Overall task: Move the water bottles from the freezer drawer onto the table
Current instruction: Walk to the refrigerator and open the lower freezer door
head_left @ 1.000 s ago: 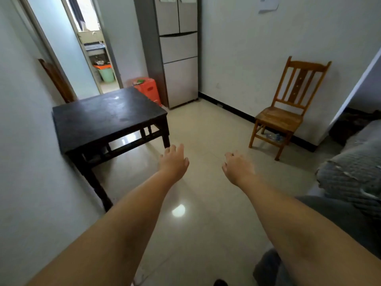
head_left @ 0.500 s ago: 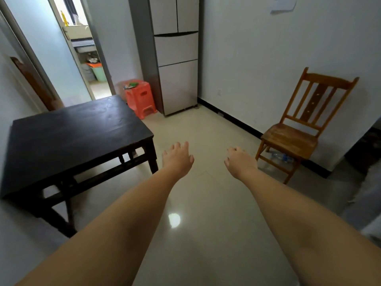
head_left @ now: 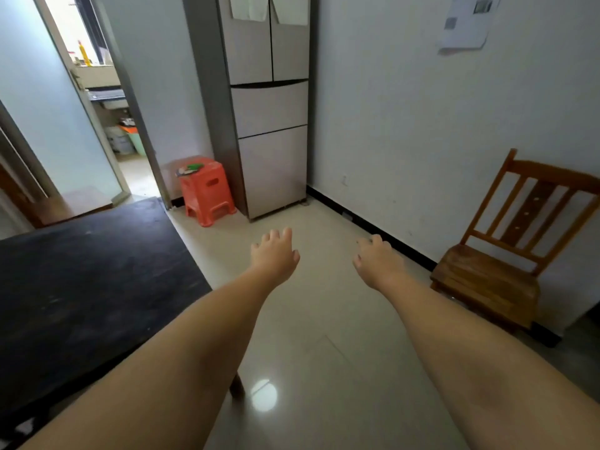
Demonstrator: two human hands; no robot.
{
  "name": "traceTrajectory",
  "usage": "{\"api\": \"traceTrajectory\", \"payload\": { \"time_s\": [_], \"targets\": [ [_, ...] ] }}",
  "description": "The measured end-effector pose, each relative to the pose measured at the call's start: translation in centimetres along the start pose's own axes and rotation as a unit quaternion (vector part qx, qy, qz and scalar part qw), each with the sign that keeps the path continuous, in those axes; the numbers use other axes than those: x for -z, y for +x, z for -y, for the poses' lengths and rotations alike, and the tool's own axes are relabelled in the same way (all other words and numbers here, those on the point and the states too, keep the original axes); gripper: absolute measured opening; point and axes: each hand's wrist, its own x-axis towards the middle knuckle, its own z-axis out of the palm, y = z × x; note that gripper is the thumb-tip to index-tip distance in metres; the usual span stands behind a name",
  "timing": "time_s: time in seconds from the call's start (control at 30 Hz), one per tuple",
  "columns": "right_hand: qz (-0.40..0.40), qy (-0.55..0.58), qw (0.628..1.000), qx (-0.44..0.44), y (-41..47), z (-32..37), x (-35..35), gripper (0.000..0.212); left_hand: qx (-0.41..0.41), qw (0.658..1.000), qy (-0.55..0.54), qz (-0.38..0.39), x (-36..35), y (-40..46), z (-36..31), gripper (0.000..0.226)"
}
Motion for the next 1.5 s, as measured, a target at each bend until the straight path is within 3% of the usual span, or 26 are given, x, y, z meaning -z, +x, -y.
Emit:
{"api": "traceTrajectory", "payload": {
  "time_s": [0.33,0.77,1.03,1.5],
  "targets": [
    [0.019,-0.042,0.999,0.007,19.4,1.1,0.3,0.036,-0.001,1.0,0.005,0.018,-0.6,19.9,1.8,0.046],
    [0.024,-0.049,0.996,0.069,52.1,0.9,-0.3,0.038,0.072,0.997,-0.011,-0.011,-2.8,48.7,4.4,0.042],
    [0.051,-0.065,0.985,0.149,68.9,6.6,-3.4,0.042,0.14,0.99,-0.006,0.005,-4.5,63.2,11.0,0.045],
    [0.027,-0.033,0.988,0.148,98.6,19.7,-3.2,0.043,0.149,0.989,-0.015,-0.008,-0.9,92.1,24.6,0.047]
  ]
}}
